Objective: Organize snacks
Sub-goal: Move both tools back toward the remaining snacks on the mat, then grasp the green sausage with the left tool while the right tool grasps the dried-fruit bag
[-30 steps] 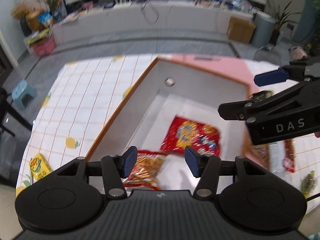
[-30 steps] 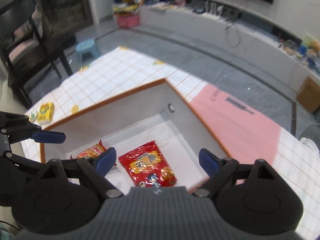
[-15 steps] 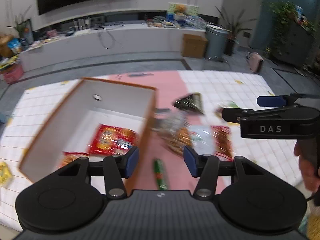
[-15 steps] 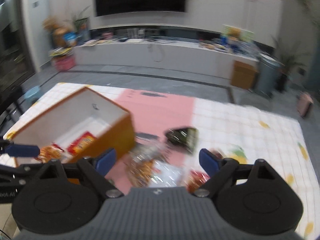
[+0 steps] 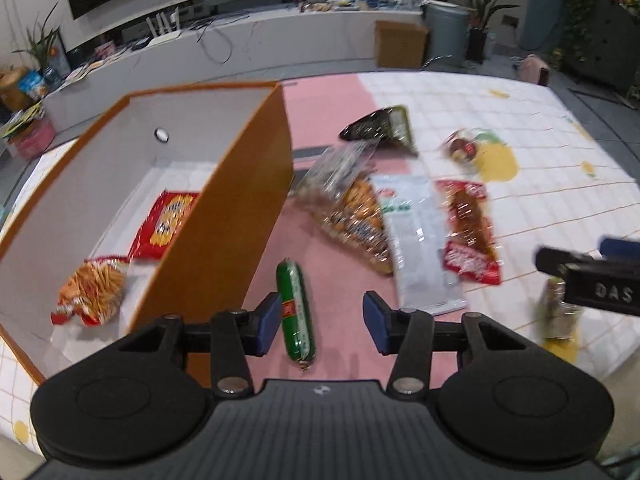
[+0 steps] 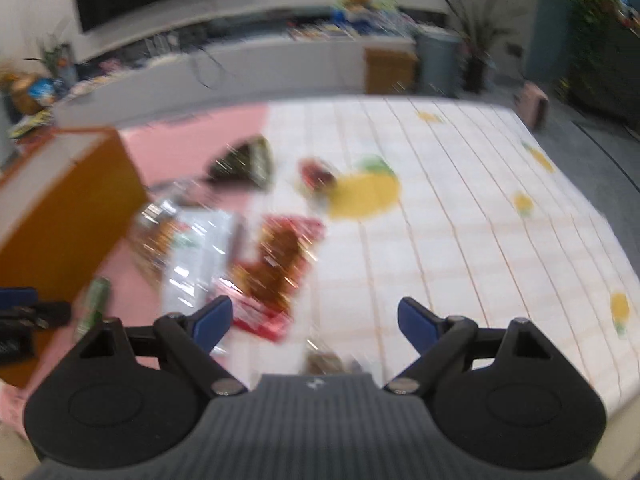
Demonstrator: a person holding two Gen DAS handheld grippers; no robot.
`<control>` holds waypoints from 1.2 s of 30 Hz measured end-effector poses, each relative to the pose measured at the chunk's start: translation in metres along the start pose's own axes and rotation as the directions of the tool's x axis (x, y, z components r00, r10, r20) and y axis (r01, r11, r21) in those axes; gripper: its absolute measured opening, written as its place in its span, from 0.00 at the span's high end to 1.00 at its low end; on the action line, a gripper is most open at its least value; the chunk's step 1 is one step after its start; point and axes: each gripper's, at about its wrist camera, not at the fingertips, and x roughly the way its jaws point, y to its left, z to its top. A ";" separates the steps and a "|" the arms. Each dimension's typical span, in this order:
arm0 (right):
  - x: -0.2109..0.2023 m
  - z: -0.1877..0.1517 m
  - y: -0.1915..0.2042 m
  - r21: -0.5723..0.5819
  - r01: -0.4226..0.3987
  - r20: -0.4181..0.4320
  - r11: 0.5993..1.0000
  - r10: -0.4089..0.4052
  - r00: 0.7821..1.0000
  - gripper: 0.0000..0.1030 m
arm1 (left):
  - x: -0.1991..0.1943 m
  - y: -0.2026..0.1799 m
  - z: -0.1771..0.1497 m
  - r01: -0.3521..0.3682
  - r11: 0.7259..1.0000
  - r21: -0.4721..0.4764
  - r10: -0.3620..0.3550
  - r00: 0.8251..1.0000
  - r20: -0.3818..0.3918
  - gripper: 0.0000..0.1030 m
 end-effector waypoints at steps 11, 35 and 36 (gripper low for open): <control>0.040 -0.026 -0.025 0.134 0.055 -0.090 0.989 -0.043 0.995 0.13 | 0.040 0.003 -0.018 -0.112 0.993 -0.032 0.110 0.993 -0.038 0.45; 0.030 -0.037 -0.017 0.114 0.028 -0.145 0.993 -0.011 0.989 0.29 | 0.060 0.002 -0.012 -0.060 0.998 -0.028 0.058 0.996 -0.065 0.75; 0.030 -0.037 -0.017 0.113 0.028 -0.148 0.993 -0.011 0.989 0.32 | 0.060 0.003 -0.013 -0.055 0.998 -0.031 0.053 0.996 -0.067 0.75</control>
